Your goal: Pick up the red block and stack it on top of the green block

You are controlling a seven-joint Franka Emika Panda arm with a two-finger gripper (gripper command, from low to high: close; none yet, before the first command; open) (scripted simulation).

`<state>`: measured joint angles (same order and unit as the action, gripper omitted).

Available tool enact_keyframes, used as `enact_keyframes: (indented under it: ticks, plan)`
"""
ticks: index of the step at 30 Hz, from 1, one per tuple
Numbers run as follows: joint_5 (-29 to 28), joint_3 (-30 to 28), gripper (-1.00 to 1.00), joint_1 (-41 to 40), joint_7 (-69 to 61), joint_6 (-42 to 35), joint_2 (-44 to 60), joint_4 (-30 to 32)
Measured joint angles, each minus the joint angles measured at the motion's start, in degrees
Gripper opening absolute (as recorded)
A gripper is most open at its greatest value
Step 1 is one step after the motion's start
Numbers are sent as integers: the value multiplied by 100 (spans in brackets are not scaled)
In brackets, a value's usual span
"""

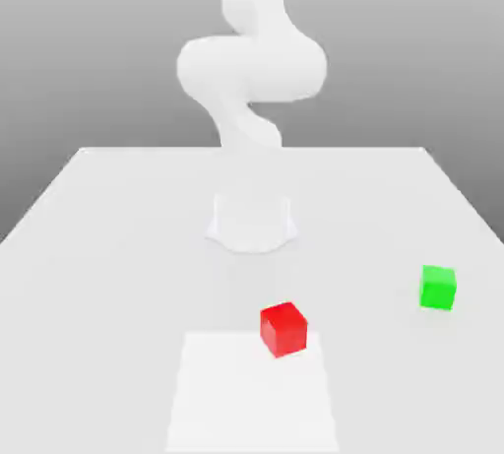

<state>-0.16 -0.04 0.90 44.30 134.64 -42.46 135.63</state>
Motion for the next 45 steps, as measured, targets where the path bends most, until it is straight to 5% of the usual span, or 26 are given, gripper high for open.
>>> enact_keyframes:
  ticks: [16, 23, 24, 31, 39, 45]
  plan:
    - [-39, -110, 0, 701, -1353, 2352, 2914, 3030]
    - [31, -24, 0, 737, -1594, 4018, 4990, 3170]
    - [33, -12, -100, 726, -1599, 4169, 5165, 3148]
    - [10, 0, -100, 709, -1581, 4189, 5192, 3146]
    - [13, 15, -100, 705, -1589, 2893, 3687, 3355]
    - [197, 494, -100, 1519, -2187, 2502, 3466, 3183]
